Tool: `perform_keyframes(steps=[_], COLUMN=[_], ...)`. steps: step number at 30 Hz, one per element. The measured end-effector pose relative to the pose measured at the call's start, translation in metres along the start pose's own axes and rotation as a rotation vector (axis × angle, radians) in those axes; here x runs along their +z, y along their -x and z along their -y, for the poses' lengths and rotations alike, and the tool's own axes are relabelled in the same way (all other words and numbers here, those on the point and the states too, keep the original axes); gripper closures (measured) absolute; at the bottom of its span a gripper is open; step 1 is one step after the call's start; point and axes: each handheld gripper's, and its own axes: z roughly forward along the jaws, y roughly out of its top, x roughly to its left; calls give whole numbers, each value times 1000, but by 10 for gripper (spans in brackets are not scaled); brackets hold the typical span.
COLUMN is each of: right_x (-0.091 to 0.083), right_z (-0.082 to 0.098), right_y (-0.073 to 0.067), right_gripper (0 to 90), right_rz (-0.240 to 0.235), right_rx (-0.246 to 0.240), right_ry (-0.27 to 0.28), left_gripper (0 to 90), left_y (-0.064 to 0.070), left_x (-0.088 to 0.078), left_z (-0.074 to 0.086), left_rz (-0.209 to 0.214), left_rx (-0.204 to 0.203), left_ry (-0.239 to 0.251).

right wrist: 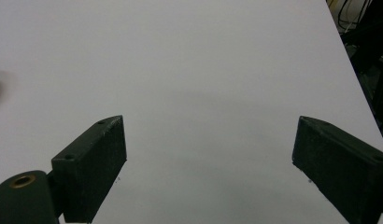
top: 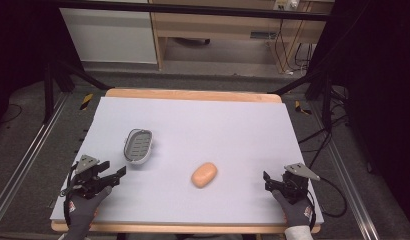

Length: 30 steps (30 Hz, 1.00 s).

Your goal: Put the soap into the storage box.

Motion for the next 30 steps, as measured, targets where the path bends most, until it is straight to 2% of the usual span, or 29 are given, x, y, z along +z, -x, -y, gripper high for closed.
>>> perform_keyframes(steps=[5, 12, 30], right_x=[0, 2, -2], right_z=[2, 2, -1], right_y=[1, -2, -8], right_gripper=[100, 100, 84], right_rz=[8, -5, -23], right_rx=[8, 4, -4], right_ry=[-6, -16, 15], left_gripper=[326, 330, 328], left_y=[4, 12, 38], left_x=[-1, 0, 3], left_z=[-2, -4, -11], left_rz=[1, 19, 60], left_rx=[7, 28, 80], left_ry=[-1, -3, 2])
